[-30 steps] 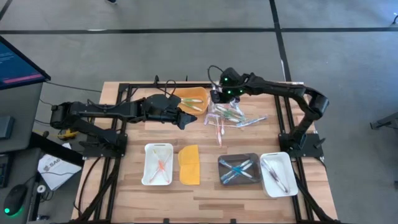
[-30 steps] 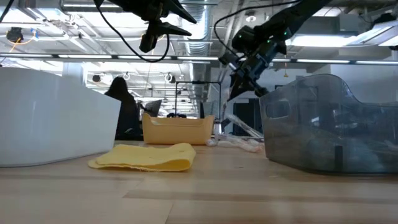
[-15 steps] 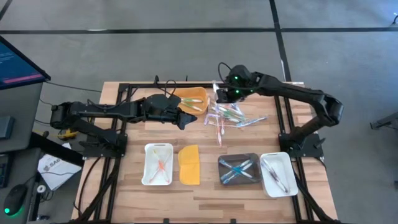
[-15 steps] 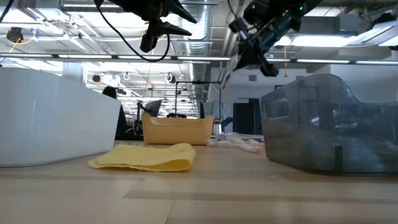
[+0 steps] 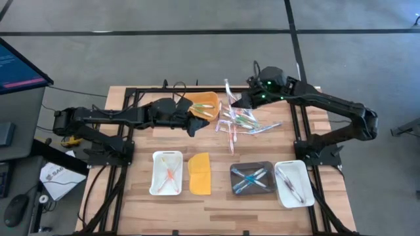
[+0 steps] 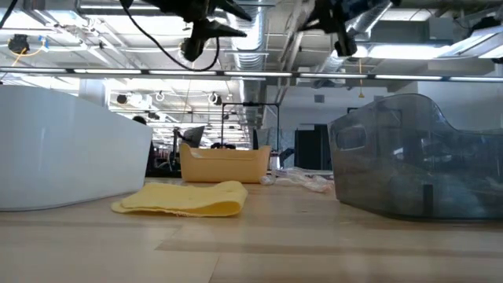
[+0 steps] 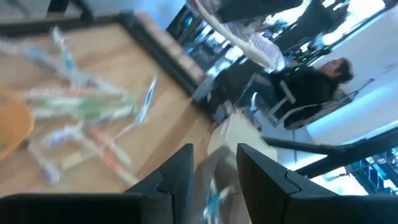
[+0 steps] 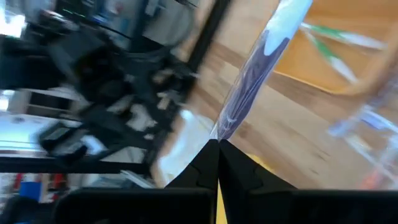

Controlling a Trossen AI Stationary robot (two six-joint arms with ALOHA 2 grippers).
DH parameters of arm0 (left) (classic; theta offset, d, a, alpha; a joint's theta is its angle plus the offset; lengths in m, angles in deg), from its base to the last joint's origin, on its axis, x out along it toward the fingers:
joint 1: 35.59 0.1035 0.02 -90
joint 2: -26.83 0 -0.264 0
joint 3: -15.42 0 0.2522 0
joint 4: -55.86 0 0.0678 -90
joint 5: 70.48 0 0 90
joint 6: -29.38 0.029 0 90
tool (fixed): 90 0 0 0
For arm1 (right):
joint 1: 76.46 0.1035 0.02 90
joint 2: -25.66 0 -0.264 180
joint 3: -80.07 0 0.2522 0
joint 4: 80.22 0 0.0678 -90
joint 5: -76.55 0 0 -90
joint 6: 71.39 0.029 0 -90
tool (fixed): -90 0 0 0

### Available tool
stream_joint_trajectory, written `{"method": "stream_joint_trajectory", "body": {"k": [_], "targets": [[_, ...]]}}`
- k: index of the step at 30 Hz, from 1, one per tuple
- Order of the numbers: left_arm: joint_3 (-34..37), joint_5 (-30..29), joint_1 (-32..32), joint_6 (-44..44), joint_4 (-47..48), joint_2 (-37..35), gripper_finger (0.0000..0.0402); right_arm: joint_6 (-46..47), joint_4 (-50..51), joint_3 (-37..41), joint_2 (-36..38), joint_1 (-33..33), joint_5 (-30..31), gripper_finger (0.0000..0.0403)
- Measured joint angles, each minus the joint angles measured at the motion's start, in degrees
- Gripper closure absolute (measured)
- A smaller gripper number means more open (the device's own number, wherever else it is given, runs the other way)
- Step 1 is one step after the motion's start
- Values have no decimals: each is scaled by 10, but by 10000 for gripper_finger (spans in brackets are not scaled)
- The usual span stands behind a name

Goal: Pick & Place Toothbrushes
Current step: Put the purple toothbrush into the right white bin

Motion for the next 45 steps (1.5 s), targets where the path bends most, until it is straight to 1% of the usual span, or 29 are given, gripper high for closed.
{"method": "stream_joint_trajectory", "body": {"k": [3, 5, 7, 10, 12, 14, 16, 20, 21, 23, 24, 25, 26, 29, 31, 32, 34, 35, 36, 38, 40, 42, 45], "targets": [[0, 0, 7, 33, -59, 0, 284, 28, -33, 0, 16, 7, -3, 403], [0, 0, 13, 47, -125, 0, 284, 49, -56, 0, 25, 10, -14, 403], [0, 0, 20, 48, -217, 0, 284, 70, -77, 0, 36, 14, -26, 403], [0, -2, 35, 47, -396, 0, 284, 99, -100, 0, 49, 24, -31, 403], [-6, -23, 46, 43, -499, 0, 284, 112, -109, 0, 57, 29, -32, 403], [-17, -56, 57, 44, -560, 0, 284, 117, -114, 0, 64, 35, -32, 403], [-35, -96, 68, 53, -576, 0, 284, 117, -113, 0, 69, 40, -31, 403], [-61, -191, 80, 91, -575, -1, 284, 117, -113, 0, 70, 49, -30, 403], [-68, -227, 80, 76, -575, 1, 284, 117, -113, 0, 70, 51, -30, 403], [-94, -298, 80, -1, -575, 13, 284, 117, -115, 0, 70, 57, -30, 403], [-107, -308, 84, -45, -574, 20, 284, 116, -116, 0, 70, 59, -30, 403], [-126, -294, 93, -67, -572, 28, 284, 114, -117, 0, 69, 61, -30, 403], [-147, -260, 103, -74, -572, 35, 284, 113, -119, 0, 69, 64, -30, 403], [-239, -117, 124, -43, -576, 65, 284, 113, -123, 0, 68, 66, -30, 403], [-304, -13, 129, 16, -557, 87, 284, 117, -124, 0, 69, 66, -30, 403], [-336, 35, 129, 49, -523, 96, 284, 118, -124, 0, 69, 66, -30, 403], [-393, 107, 128, 118, -417, 102, 284, 126, -124, 0, 69, 66, -31, 403], [-418, 133, 128, 166, -354, 102, 284, 130, -125, 0, 70, 66, -33, 403], [-442, 147, 127, 224, -290, 101, 284, 131, -123, 1, 74, 68, -34, 403], [-481, 150, 120, 344, -167, 100, 284, 138, -127, 0, 78, 69, -41, 403], [-506, 149, 114, 460, -70, 100, 284, 146, -124, 0, 81, 69, -47, 403], [-515, 147, 105, 554, -9, 101, 284, 156, -124, 1, 85, 69, -49, 403], [-515, 117, 84, 659, 51, 101, 284, 163, -124, 1, 95, 73, -49, 403]]}}
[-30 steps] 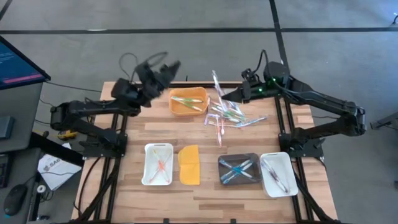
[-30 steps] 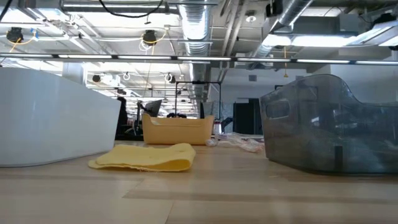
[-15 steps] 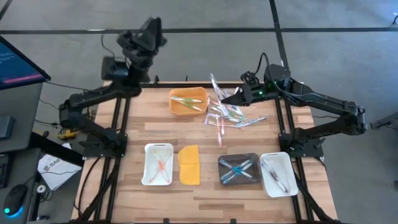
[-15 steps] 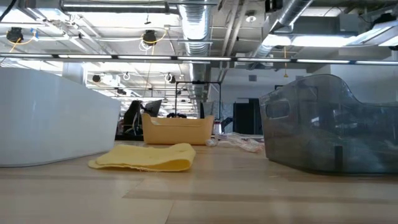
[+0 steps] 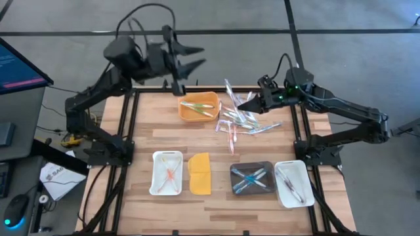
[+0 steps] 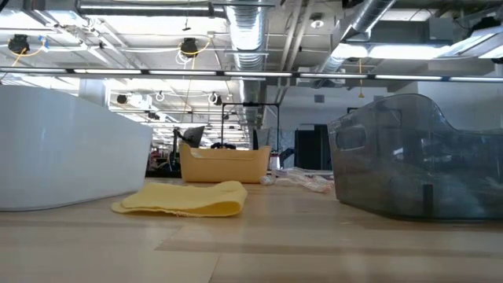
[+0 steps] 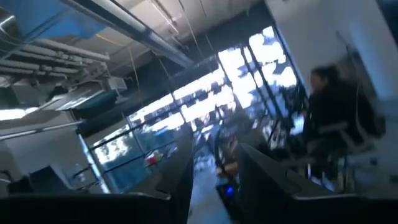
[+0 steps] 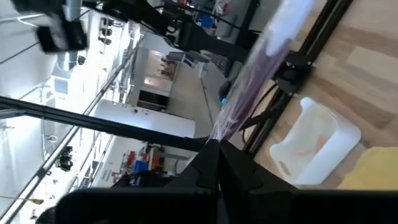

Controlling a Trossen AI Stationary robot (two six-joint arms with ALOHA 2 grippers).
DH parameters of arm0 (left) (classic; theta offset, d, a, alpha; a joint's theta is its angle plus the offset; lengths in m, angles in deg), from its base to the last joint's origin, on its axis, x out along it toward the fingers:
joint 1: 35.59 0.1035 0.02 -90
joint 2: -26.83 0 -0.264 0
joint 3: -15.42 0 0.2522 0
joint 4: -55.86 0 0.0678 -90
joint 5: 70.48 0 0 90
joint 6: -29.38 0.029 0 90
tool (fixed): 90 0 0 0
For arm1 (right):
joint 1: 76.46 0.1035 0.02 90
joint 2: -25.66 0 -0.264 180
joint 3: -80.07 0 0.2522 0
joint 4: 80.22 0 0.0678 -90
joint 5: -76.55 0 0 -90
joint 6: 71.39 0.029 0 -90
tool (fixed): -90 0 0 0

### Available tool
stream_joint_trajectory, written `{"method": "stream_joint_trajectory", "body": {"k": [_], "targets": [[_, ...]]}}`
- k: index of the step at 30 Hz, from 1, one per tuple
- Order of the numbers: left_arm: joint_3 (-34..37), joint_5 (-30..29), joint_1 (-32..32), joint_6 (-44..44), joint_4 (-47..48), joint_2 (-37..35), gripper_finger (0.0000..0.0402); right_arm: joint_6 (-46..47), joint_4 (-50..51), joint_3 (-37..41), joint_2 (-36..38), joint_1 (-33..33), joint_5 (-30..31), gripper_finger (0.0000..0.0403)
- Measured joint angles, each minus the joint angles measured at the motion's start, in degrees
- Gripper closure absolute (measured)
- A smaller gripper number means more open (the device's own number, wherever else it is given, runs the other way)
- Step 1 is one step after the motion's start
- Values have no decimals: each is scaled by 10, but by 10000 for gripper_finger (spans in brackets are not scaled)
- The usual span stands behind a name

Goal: Pick & Place Toothbrushes
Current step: Put the purple toothbrush into the right white bin

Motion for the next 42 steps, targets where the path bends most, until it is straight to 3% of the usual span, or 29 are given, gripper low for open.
{"method": "stream_joint_trajectory", "body": {"k": [3, 7, 11, 14, 21, 31, 42], "targets": [[0, -36, -28, 92, 57, 2, 278, 14, -2, 0, 8, -2, -1, 403], [0, -151, -78, 245, 134, 25, 264, 30, -4, 0, 15, -2, -1, 403], [1, -278, -121, 441, 149, 56, 246, 45, -8, 0, 21, -2, -1, 403], [0, -331, -137, 530, 149, 83, 233, 52, -9, 0, 23, -2, -1, 403], [1, -388, -161, 497, 148, 126, 205, 59, -40, 0, 24, -2, 1, 403], [0, -351, -171, 461, 142, 132, 182, 59, -45, 0, 24, -2, 3, 403], [1, -335, -159, 463, 132, 156, 193, 56, -49, 0, 24, -2, 4, 403]]}}
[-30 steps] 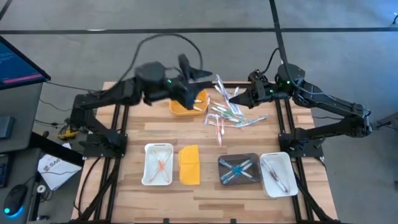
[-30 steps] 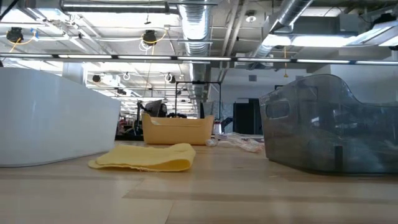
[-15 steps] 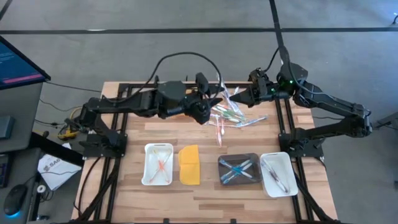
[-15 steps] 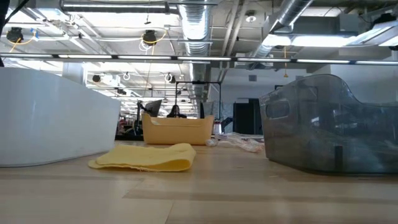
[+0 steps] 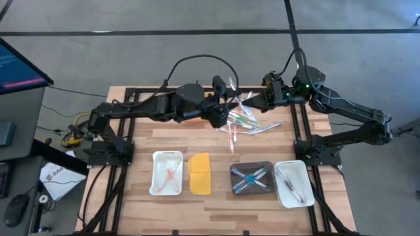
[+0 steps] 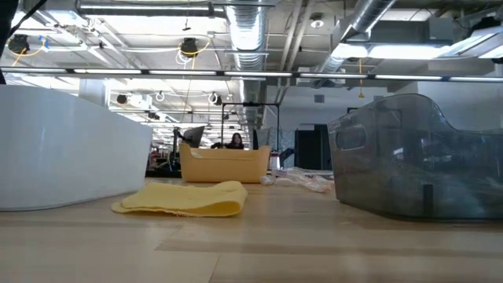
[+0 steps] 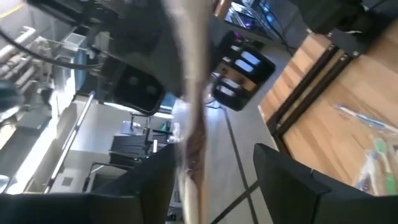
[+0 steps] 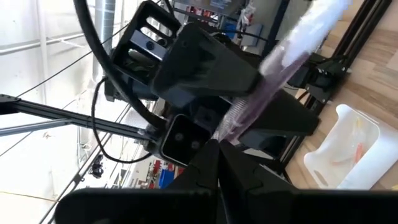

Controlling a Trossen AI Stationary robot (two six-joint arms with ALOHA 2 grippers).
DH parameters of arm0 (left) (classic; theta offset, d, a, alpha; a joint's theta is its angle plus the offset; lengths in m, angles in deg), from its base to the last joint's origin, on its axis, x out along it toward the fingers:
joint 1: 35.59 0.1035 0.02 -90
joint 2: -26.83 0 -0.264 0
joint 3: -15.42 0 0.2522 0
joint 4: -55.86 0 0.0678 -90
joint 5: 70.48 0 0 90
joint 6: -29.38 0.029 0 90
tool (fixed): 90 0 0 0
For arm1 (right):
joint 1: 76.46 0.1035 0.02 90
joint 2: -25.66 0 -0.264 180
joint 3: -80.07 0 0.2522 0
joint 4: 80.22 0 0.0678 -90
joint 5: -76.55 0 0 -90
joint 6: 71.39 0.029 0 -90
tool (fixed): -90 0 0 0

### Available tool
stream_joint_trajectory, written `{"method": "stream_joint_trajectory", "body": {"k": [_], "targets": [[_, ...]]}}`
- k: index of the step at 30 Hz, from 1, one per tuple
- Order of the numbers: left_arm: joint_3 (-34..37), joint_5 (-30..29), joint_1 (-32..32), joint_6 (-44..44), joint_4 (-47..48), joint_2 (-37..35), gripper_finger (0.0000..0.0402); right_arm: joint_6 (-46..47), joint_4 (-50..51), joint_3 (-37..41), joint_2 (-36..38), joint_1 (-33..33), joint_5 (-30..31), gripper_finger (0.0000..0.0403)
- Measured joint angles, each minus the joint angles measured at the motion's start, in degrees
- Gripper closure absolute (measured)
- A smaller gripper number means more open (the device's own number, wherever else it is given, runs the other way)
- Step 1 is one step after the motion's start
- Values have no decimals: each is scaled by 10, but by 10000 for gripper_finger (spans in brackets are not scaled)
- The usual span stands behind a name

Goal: Pick & Place Toothbrushes
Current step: Put the purple toothbrush into the right white bin

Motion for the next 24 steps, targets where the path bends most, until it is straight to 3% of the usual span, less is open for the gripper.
{"method": "stream_joint_trajectory", "body": {"k": [24], "targets": [[0, 16, 18, -4, -20, -4, 269, -4, -2, 0, 0, 0, 0, 403]]}}
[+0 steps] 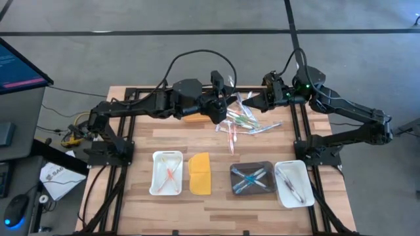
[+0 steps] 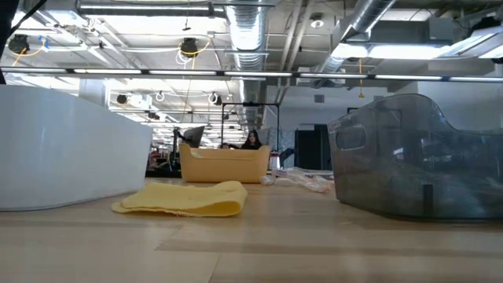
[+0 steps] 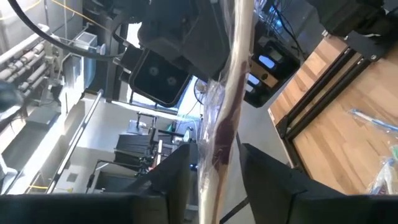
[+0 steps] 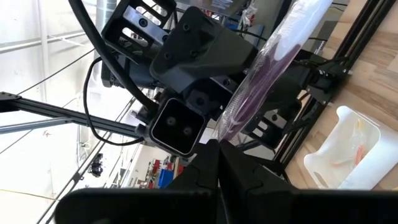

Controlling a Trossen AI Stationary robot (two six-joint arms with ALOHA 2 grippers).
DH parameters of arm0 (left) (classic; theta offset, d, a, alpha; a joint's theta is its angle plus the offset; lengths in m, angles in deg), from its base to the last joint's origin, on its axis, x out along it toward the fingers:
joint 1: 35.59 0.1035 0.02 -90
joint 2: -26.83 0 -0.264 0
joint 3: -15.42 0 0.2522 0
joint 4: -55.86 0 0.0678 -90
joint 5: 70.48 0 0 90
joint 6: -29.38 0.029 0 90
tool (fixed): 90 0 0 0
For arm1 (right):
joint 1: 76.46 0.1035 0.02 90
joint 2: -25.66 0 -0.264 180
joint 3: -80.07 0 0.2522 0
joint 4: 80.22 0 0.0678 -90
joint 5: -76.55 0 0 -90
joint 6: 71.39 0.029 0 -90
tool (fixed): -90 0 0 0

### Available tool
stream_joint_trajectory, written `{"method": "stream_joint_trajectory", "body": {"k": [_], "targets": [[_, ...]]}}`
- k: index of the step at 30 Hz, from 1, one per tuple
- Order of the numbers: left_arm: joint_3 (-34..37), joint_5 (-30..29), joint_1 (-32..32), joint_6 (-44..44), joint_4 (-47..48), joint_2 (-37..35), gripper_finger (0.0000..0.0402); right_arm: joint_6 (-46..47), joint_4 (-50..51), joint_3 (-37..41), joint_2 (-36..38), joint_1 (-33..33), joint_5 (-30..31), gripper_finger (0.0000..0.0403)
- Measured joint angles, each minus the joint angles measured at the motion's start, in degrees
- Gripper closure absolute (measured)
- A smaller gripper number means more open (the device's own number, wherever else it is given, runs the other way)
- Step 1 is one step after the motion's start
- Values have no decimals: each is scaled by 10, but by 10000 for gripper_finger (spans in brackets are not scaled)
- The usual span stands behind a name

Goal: Pick & Place Toothbrushes
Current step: Put the purple toothbrush into the right white bin

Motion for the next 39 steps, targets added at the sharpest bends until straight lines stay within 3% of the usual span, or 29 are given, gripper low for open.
{"method": "stream_joint_trajectory", "body": {"k": [30, 39], "targets": [[0, 1, 2, 0, -1, 0, 318, -9, -15, 0, 0, 0, 0, 403], [0, -1, 2, 0, -3, 0, 376, -11, -35, 0, 0, -12, 0, 402]]}}
